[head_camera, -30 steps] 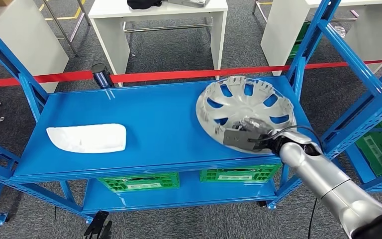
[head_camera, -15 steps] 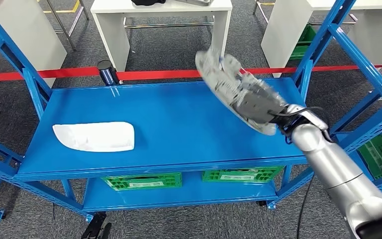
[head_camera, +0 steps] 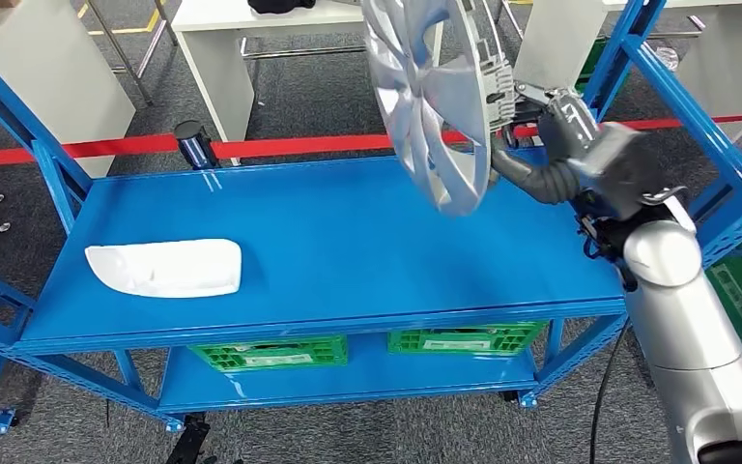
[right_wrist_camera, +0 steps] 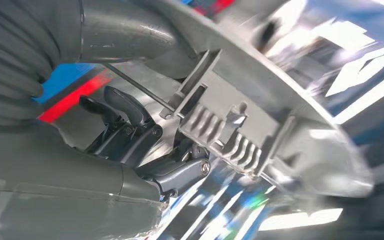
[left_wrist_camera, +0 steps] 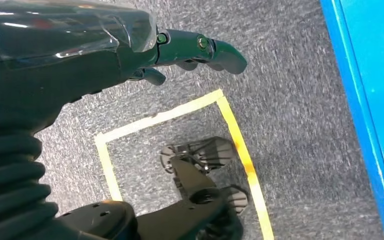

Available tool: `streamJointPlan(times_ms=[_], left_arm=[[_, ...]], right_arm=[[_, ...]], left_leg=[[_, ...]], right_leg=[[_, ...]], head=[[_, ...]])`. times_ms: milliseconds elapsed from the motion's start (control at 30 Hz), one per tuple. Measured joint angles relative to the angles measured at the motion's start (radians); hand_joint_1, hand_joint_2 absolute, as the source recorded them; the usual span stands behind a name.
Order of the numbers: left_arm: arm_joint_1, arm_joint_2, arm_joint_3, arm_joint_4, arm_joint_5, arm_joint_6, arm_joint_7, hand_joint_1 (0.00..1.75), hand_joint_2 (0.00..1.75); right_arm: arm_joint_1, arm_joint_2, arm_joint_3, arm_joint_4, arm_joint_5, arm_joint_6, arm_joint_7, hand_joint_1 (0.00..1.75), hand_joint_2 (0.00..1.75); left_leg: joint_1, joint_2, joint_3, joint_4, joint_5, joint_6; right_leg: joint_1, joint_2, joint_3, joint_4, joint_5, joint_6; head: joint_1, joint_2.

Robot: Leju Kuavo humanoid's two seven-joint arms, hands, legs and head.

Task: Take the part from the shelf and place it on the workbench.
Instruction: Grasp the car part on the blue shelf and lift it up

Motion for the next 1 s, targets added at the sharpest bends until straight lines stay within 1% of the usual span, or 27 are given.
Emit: streamJointPlan(times_ms=[33, 67, 100, 133, 167, 200, 233, 267, 333, 400, 433, 467, 500, 533, 567, 600, 633, 667, 700, 733, 767, 833, 867, 900, 933, 967, 1000], left_arm=[[0.001, 0.0, 0.0, 0.0, 0.0, -0.003, -0.001, 0.0, 1.75], [0.002, 0.0, -0.001, 0.0, 0.0, -0.006, -0.002, 0.0, 1.75], [0.002, 0.0, -0.001, 0.0, 0.0, -0.007, -0.002, 0.0, 1.75], [0.002, 0.001, -0.001, 0.0, 0.0, -0.007, -0.003, 0.0, 1.75], [0.002, 0.001, -0.002, 0.0, 0.0, -0.009, -0.002, 0.0, 1.75], [0.001, 0.002, -0.002, 0.0, -0.001, -0.011, -0.001, 0.0, 1.75], [0.0, 0.003, -0.002, 0.0, -0.002, -0.013, 0.002, 0.0, 1.75], [0.0, 0.004, -0.002, 0.0, -0.004, -0.014, 0.006, 0.0, 1.75], [-0.002, 0.005, -0.002, 0.001, -0.007, -0.011, 0.012, 0.0, 1.75], [-0.001, 0.006, -0.002, 0.001, -0.008, -0.005, 0.014, 0.0, 1.75], [-0.001, 0.006, -0.002, 0.001, -0.008, -0.004, 0.014, 0.0, 1.75], [0.0, 0.006, -0.002, 0.001, -0.008, -0.003, 0.014, 0.0, 1.75], [0.0, 0.006, -0.002, 0.001, -0.008, -0.001, 0.014, 0.0, 1.75], [0.001, 0.006, -0.002, 0.001, -0.008, -0.001, 0.014, 0.0, 1.75], [0.003, 0.006, -0.002, 0.001, -0.008, 0.001, 0.014, 0.0, 1.75], [0.004, 0.006, -0.002, 0.002, -0.008, 0.004, 0.014, 0.0, 1.75], [0.005, 0.006, -0.002, 0.002, -0.008, 0.008, 0.014, 0.0, 1.75], [0.006, 0.005, -0.002, 0.002, -0.008, 0.012, 0.013, 0.0, 1.75], [0.007, 0.005, -0.002, 0.002, -0.008, 0.017, 0.011, 0.0, 1.75], [0.008, 0.004, -0.002, 0.002, -0.007, 0.023, 0.009, 0.0, 1.75], [0.009, 0.004, -0.002, 0.002, -0.007, 0.028, 0.007, 0.0, 1.75], [0.013, 0.003, -0.002, 0.002, -0.006, 0.039, 0.004, 0.0, 1.75], [0.015, 0.002, -0.002, 0.002, -0.006, 0.043, 0.003, 0.0, 1.75], [0.016, 0.0, -0.002, 0.002, -0.006, 0.047, 0.002, 0.0, 1.75], [0.018, 0.0, -0.002, 0.002, -0.006, 0.048, 0.002, 0.0, 1.75], [0.019, -0.001, -0.002, 0.002, -0.006, 0.049, 0.002, 0.0, 1.75], [0.02, 0.0, -0.002, 0.002, -0.006, 0.048, 0.002, 0.0, 1.75]], right_arm=[[0.006, 0.008, -0.015, -0.015, -0.051, 0.034, -0.009, 1.75, 1.75], [0.012, 0.016, -0.029, -0.028, -0.106, 0.07, -0.015, 1.75, 1.75], [0.018, 0.023, -0.042, -0.038, -0.162, 0.108, -0.018, 1.75, 1.75], [0.023, 0.03, -0.055, -0.047, -0.228, 0.152, -0.02, 1.75, 1.75], [0.029, 0.037, -0.068, -0.055, -0.306, 0.202, -0.022, 1.75, 1.75], [0.035, 0.044, -0.081, -0.062, -0.383, 0.251, -0.024, 1.75, 1.75], [0.042, 0.052, -0.094, -0.069, -0.467, 0.303, -0.025, 1.75, 1.75], [0.051, 0.062, -0.105, -0.076, -0.544, 0.349, -0.026, 1.75, 1.75], [0.076, 0.08, -0.121, -0.091, -0.676, 0.422, -0.025, 1.75, 1.75], [0.104, 0.094, -0.128, -0.107, -0.755, 0.461, -0.021, 1.75, 1.75], [0.116, 0.099, -0.13, -0.115, -0.776, 0.471, -0.019, 1.75, 1.75], [0.128, 0.102, -0.131, -0.12, -0.786, 0.477, -0.016, 1.75, 1.75], [0.139, 0.105, -0.132, -0.124, -0.79, 0.481, -0.014, 1.75, 1.75], [0.149, 0.108, -0.132, -0.126, -0.793, 0.483, -0.011, 1.75, 1.75], [0.159, 0.11, -0.132, -0.127, -0.798, 0.485, -0.007, 1.75, 1.75], [0.168, 0.114, -0.132, -0.128, -0.807, 0.489, -0.003, 1.75, 1.75], [0.175, 0.118, -0.131, -0.129, -0.821, 0.493, 0.004, 1.75, 1.75], [0.183, 0.123, -0.13, -0.132, -0.838, 0.497, 0.013, 1.75, 1.75], [0.192, 0.129, -0.129, -0.137, -0.854, 0.502, 0.021, 1.75, 1.75], [0.201, 0.137, -0.127, -0.142, -0.868, 0.507, 0.028, 1.75, 1.75], [0.212, 0.144, -0.125, -0.148, -0.879, 0.511, 0.034, 1.75, 1.75], [0.234, 0.158, -0.12, -0.159, -0.893, 0.52, 0.048, 1.75, 1.75], [0.245, 0.164, -0.117, -0.165, -0.898, 0.524, 0.057, 1.75, 1.75], [0.256, 0.17, -0.112, -0.171, -0.902, 0.527, 0.067, 1.75, 1.75], [0.266, 0.177, -0.107, -0.176, -0.905, 0.53, 0.077, 1.75, 1.75], [0.277, 0.184, -0.101, -0.18, -0.909, 0.533, 0.086, 1.75, 1.75], [0.288, 0.19, -0.094, -0.182, -0.914, 0.537, 0.094, 1.75, 1.75]], left_leg=[[0.001, 0.0, -0.031, 0.06, -0.019, -0.002], [0.001, 0.001, -0.05, 0.092, -0.022, -0.002], [0.001, 0.001, -0.051, 0.086, -0.006, 0.0], [0.001, 0.001, -0.033, 0.042, 0.025, 0.004], [0.0, 0.001, -0.001, -0.028, 0.062, 0.01], [-0.002, 0.001, 0.033, -0.094, 0.087, 0.015], [-0.005, 0.001, 0.06, -0.145, 0.102, 0.021], [-0.007, 0.002, 0.076, -0.174, 0.105, 0.024], [-0.01, 0.002, 0.084, -0.185, 0.1, 0.029], [-0.007, 0.003, 0.093, -0.201, 0.108, 0.039], [-0.005, 0.003, 0.098, -0.209, 0.112, 0.045], [-0.004, 0.003, 0.101, -0.214, 0.115, 0.048], [-0.005, 0.003, 0.101, -0.215, 0.116, 0.051], [-0.006, 0.003, 0.101, -0.215, 0.116, 0.051], [-0.007, 0.003, 0.1, -0.215, 0.116, 0.052], [-0.007, 0.002, 0.1, -0.214, 0.117, 0.051], [-0.008, 0.002, 0.1, -0.213, 0.117, 0.051], [-0.008, 0.001, 0.1, -0.21, 0.116, 0.05], [-0.01, 0.0, 0.098, -0.206, 0.114, 0.047], [-0.012, 0.0, 0.096, -0.201, 0.112, 0.043], [-0.015, -0.001, 0.094, -0.197, 0.111, 0.038], [-0.015, -0.001, 0.092, -0.195, 0.111, 0.03], [-0.013, -0.001, 0.09, -0.193, 0.109, 0.025], [-0.011, 0.0, 0.085, -0.183, 0.1, 0.02], [-0.009, 0.0, 0.073, -0.156, 0.081, 0.014], [-0.007, 0.001, 0.05, -0.107, 0.053, 0.008], [-0.004, 0.001, 0.021, -0.041, 0.02, 0.002]], right_leg=[[0.001, 0.0, 0.0, 0.0, 0.0, -0.002], [0.002, 0.0, 0.001, 0.0, -0.001, -0.003], [0.003, 0.001, 0.002, 0.0, -0.001, -0.003], [0.004, 0.002, 0.003, 0.0, -0.002, -0.003], [0.005, 0.004, 0.004, 0.0, -0.002, -0.004], [0.008, 0.005, 0.005, -0.001, -0.002, -0.003], [0.01, 0.007, 0.004, -0.001, -0.003, -0.001], [0.012, 0.008, 0.003, -0.002, -0.002, 0.001], [0.013, 0.008, 0.004, -0.007, -0.001, 0.01], [0.013, 0.005, -0.002, 0.006, -0.01, 0.016], [0.013, 0.004, -0.016, 0.038, -0.026, 0.015], [0.013, 0.003, -0.042, 0.092, -0.051, 0.011], [0.013, 0.003, -0.074, 0.16, -0.08, 0.008], [0.013, 0.003, -0.106, 0.226, -0.103, 0.007], [0.012, 0.003, -0.125, 0.268, -0.115, 0.01], [0.012, 0.003, -0.126, 0.272, -0.111, 0.016], [0.011, 0.002, -0.107, 0.237, -0.094, 0.024], [0.01, 0.001, -0.069, 0.167, -0.069, 0.032], [0.011, 0.001, -0.029, 0.094, -0.047, 0.034], [0.011, 0.0, 0.002, 0.037, -0.029, 0.031], [0.012, 0.0, 0.021, 0.002, -0.02, 0.026], [0.014, 0.0, 0.026, -0.008, -0.015, 0.011], [0.013, 0.001, 0.027, -0.009, -0.013, 0.007], [0.011, 0.0, 0.028, -0.01, -0.012, 0.002], [0.008, 0.0, 0.03, -0.011, -0.011, -0.002], [0.007, 0.0, 0.031, -0.012, -0.011, -0.006], [0.007, 0.0, 0.031, -0.011, -0.011, -0.009]], head=[[0.0, 0.0], [0.0, 0.0], [0.0, 0.0], [0.0, 0.0], [0.0, 0.0], [0.0, 0.0], [0.001, 0.0], [0.001, 0.0], [0.001, 0.0], [0.002, 0.0], [0.003, 0.0], [0.004, 0.0], [0.004, 0.0], [0.005, 0.0], [0.005, 0.0], [0.005, 0.0], [0.005, 0.0], [0.005, 0.0], [0.005, 0.0], [0.005, 0.0], [0.005, 0.0], [0.004, 0.0], [0.005, 0.0], [0.004, 0.0], [0.002, 0.0], [0.0, 0.0], [-0.002, 0.0]])
